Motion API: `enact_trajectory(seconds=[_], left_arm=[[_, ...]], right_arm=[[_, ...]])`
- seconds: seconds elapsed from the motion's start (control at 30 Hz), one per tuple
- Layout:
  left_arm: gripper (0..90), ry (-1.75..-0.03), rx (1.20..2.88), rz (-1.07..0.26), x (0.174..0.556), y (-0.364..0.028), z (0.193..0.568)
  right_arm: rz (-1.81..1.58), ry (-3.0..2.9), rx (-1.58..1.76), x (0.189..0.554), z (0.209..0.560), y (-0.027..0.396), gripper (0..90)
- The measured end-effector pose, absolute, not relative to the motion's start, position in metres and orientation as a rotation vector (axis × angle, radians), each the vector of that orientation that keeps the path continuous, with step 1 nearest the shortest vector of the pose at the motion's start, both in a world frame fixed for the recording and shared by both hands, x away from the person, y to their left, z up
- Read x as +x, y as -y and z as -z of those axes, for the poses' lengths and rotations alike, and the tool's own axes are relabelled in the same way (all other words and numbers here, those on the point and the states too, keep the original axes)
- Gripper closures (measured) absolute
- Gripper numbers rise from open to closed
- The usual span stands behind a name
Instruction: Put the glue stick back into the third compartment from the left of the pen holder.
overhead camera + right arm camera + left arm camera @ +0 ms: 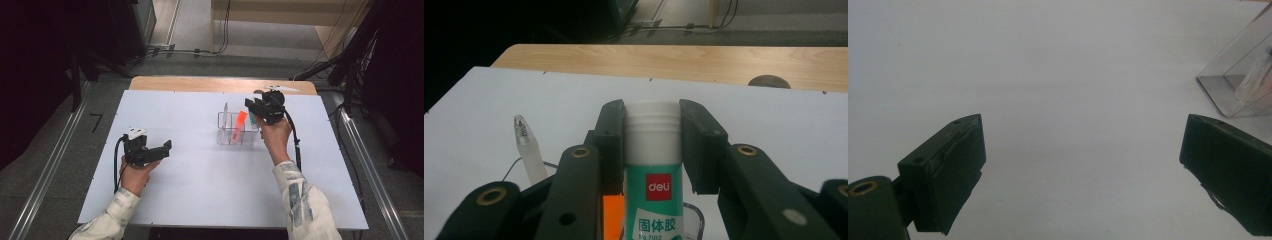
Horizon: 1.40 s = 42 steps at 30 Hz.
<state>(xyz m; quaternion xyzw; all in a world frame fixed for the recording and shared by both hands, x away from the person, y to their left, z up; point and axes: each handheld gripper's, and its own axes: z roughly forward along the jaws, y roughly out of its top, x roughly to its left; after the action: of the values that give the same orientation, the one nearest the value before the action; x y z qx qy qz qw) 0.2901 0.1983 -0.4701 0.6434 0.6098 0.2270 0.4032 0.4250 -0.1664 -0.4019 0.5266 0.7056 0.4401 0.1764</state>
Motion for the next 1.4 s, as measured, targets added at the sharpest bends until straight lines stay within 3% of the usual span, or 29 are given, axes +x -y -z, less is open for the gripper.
enact_trajectory(seconds=[0.67, 1.4], left_arm=[[4.8, -1.543, 1.622, -0.572, 0.29, -0.199, 0.47], [4.8, -1.542, 1.632, -0.57, 0.29, -0.197, 0.47]], right_arm=[[-1.255, -1.992, 1.502, 0.425, 0.402, 0.168, 62.5], [-1.234, -2.04, 1.458, 0.402, 0.416, 0.178, 62.1]])
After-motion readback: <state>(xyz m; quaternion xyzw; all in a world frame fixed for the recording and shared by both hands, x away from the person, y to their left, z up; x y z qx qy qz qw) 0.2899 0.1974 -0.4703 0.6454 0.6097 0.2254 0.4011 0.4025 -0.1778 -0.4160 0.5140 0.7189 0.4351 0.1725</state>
